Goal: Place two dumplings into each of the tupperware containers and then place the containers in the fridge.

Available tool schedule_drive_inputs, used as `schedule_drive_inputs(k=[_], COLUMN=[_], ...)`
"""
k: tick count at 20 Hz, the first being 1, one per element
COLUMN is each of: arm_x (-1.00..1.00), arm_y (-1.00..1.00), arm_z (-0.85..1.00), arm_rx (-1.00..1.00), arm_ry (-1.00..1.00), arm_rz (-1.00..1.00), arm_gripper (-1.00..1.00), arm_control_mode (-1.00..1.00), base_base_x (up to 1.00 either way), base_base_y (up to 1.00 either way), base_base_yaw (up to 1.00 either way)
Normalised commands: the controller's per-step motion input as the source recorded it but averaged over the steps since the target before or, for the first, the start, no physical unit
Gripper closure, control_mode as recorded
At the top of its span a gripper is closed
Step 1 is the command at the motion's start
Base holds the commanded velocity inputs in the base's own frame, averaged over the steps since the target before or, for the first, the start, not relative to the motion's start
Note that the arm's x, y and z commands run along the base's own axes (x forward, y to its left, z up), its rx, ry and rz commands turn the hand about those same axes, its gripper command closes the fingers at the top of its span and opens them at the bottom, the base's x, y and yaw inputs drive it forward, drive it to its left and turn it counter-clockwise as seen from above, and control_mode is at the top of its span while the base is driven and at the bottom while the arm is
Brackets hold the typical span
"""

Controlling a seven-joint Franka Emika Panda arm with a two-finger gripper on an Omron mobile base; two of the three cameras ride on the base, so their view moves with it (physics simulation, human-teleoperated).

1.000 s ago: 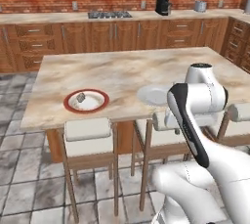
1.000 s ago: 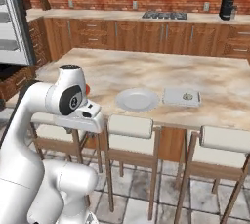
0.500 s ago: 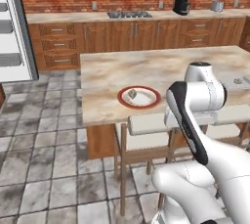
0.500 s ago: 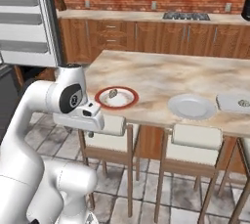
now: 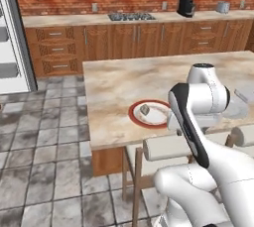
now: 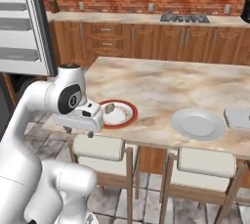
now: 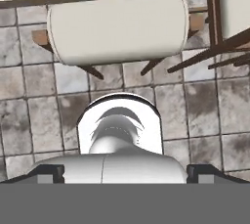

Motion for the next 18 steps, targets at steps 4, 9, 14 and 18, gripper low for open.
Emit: schedule_drive_inputs(k=[4,9,14,18], arm_x=[0.0,0.0,0.0,0.75], arm_y=[0.0,0.0,0.0,0.0], arm_z=[0.0,0.0,0.0,-0.14], arm_rx=[0.0,0.0,0.0,0.0], arm_ry=[0.0,0.0,0.0,0.0], arm_rz=[0.0,0.0,0.0,0.01], arm_gripper=[-1.0,-1.0,-1.0,-1.0], arm_control_mode=[1.0,1.0,1.0,-1.0], base_base_x=[0.57,0.59,0.76,0.25], base_base_y=[0.5,0.3,0.0,0.0], base_base_yaw=[0.0,0.0,0.04,0.01])
